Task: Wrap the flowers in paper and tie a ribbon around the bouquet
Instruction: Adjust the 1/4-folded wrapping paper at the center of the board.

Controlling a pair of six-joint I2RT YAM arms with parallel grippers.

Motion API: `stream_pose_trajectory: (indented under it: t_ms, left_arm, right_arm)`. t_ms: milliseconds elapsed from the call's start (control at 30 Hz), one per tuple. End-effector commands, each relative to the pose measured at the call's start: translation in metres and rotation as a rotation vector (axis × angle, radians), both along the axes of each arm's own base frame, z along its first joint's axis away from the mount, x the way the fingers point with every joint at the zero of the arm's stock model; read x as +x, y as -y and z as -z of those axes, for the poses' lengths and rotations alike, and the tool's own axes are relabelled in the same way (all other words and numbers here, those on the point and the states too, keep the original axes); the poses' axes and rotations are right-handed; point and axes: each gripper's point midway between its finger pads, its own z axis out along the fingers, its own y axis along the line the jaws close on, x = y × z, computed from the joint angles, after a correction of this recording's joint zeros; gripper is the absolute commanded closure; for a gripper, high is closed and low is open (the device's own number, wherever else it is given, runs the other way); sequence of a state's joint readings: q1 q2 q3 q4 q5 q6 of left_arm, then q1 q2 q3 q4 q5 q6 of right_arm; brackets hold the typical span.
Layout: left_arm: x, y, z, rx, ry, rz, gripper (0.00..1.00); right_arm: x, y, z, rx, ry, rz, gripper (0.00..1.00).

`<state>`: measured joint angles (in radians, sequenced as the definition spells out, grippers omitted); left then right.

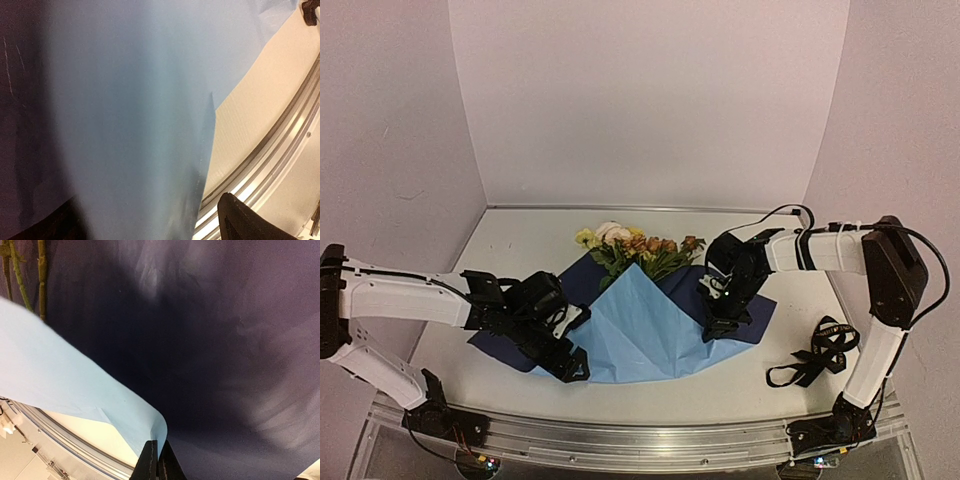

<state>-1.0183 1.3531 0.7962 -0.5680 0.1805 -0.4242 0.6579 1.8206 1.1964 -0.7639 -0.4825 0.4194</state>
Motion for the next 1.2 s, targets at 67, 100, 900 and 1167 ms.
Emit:
stream_pose_trajectory:
  t_ms: [67, 100, 900, 1167]
  left_arm:
    - [0.003, -0.013, 0.025, 0.106, -0.065, -0.074, 0.20]
    - [0.006, -0.015, 0.028, 0.122, -0.073, -0.087, 0.23]
    - [0.070, -0.042, 0.011, 0.206, -0.033, -0.245, 0.32]
    - [0.097, -0.037, -0.035, 0.141, 0.087, -0.278, 0.15]
  right_arm:
    - [0.006, 0.002, -0.003, -0.035, 0.030, -0.014, 1.00]
    - [0.005, 0.003, -0.001, -0.040, 0.028, -0.016, 1.00]
    - [0.003, 0.023, 0.008, -0.135, 0.031, 0.036, 1.00]
    - [0.009, 0.014, 0.000, -0.133, 0.027, 0.011, 1.00]
